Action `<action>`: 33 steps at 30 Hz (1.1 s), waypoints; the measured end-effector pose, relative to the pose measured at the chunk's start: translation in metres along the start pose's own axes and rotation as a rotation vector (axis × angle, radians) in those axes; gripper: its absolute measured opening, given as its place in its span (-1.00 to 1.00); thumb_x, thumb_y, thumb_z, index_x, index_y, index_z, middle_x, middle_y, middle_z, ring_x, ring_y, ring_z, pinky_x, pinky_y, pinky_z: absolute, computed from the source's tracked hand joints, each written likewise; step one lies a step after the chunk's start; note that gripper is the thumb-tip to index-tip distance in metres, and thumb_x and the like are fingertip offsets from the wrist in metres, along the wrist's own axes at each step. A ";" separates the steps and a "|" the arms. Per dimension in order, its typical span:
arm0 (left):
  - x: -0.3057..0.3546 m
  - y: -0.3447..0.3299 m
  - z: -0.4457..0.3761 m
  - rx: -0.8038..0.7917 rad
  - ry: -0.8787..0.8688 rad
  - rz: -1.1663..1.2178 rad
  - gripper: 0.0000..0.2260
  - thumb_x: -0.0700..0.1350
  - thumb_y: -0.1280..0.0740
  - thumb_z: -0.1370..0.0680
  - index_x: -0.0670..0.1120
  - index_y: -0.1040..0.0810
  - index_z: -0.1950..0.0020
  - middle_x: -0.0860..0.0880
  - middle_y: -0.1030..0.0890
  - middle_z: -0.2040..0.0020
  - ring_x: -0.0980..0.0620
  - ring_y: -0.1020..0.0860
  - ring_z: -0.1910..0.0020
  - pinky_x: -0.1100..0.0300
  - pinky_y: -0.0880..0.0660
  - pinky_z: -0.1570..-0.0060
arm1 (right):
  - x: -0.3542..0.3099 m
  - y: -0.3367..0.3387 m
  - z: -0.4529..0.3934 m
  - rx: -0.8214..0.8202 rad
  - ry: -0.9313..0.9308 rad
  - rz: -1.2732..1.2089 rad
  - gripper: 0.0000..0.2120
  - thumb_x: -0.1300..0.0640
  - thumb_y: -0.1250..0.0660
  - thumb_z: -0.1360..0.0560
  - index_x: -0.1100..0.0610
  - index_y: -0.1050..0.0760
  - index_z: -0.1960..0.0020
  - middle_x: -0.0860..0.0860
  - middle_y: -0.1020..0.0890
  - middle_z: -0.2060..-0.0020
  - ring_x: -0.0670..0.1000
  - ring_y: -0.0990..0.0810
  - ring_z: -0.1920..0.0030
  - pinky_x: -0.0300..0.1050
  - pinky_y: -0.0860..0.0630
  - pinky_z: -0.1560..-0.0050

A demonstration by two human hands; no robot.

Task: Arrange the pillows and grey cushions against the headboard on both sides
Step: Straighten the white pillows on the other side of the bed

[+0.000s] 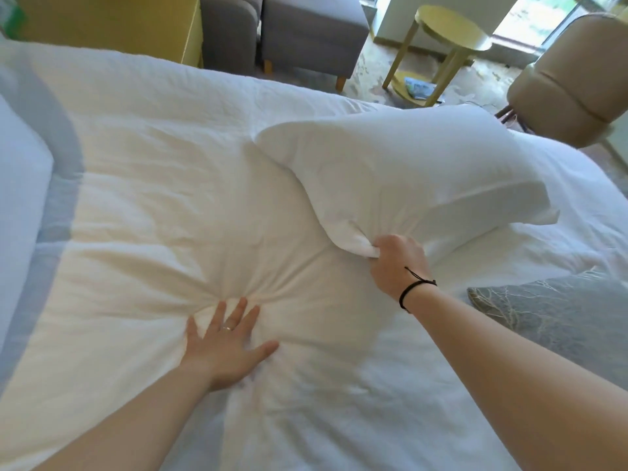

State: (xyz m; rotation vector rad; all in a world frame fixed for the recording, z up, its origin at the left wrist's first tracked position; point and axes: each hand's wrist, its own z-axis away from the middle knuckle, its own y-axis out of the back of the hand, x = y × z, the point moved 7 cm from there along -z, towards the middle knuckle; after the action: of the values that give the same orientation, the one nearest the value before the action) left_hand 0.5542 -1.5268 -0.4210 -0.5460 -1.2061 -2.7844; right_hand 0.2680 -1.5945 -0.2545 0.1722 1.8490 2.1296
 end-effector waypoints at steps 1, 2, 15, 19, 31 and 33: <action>0.002 0.010 0.015 0.014 0.008 0.108 -0.12 0.59 0.00 -0.35 0.29 0.25 -0.56 0.23 0.16 -0.60 0.08 0.14 -0.59 -0.28 0.20 -0.47 | -0.007 0.010 0.014 0.010 0.024 -0.037 -0.87 0.29 -0.25 -0.36 0.14 -0.46 0.33 0.09 -0.51 0.40 0.21 -0.47 0.28 -0.09 -0.20 0.41; 0.005 0.022 0.034 0.078 -0.009 0.250 -0.09 0.56 -0.10 -0.34 0.29 0.24 -0.55 0.23 0.06 -0.60 0.08 -0.03 -0.59 -0.22 0.06 -0.50 | -0.015 0.019 0.030 0.015 0.054 -0.066 -0.82 0.27 -0.27 -0.37 0.13 -0.38 0.39 0.07 -0.49 0.44 0.20 -0.46 0.31 -0.08 -0.17 0.42; 0.089 0.172 0.381 0.741 -0.504 0.042 -0.54 0.15 -0.33 -0.42 -0.03 -0.59 -0.24 0.05 -0.60 -0.27 -0.01 -0.46 -0.38 -0.18 -0.17 -0.46 | -0.175 0.182 0.330 -0.210 0.397 -0.748 -0.90 0.10 -0.36 -0.44 0.04 -0.56 0.25 -0.04 -0.61 0.37 -0.06 -0.54 0.34 -0.13 -0.49 0.30; 0.094 0.179 0.425 0.792 -0.453 -0.043 -0.79 0.05 -0.27 -0.45 -0.06 -0.60 0.17 0.04 -0.64 0.20 -0.06 -0.59 0.11 0.10 -0.45 0.17 | -0.162 0.208 0.359 -0.200 0.309 -0.929 -0.79 -0.09 -0.50 -0.31 -0.01 -0.54 0.28 -0.14 -0.61 0.38 -0.09 -0.57 0.32 -0.20 -0.49 0.35; 0.071 0.183 0.449 0.834 -0.143 0.318 -0.81 0.12 -0.33 -0.42 0.01 -0.53 0.23 0.11 -0.60 0.36 0.04 -0.54 0.38 0.16 -0.37 0.45 | -0.020 0.110 0.293 -0.049 0.449 -0.118 -0.09 0.04 -0.37 -0.48 -0.17 0.21 -0.57 -0.09 0.08 -0.59 0.03 0.05 -0.58 0.16 0.09 -0.54; 0.074 0.188 0.449 0.831 -0.099 0.331 -0.88 0.02 -0.42 -0.45 0.07 -0.51 0.22 0.20 -0.61 0.29 0.14 -0.55 0.32 0.27 -0.37 0.44 | -0.019 0.116 0.272 0.040 0.447 -0.145 -0.25 0.22 -0.28 -0.48 -0.06 -0.05 -0.57 -0.02 -0.15 -0.56 0.08 -0.14 -0.54 0.19 -0.02 -0.51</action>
State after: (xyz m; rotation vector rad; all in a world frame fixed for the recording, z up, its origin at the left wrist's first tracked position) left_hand 0.6544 -1.3289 0.0187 -0.6997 -1.8986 -1.7743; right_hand 0.3474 -1.3572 -0.0961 -0.4522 2.0622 2.1551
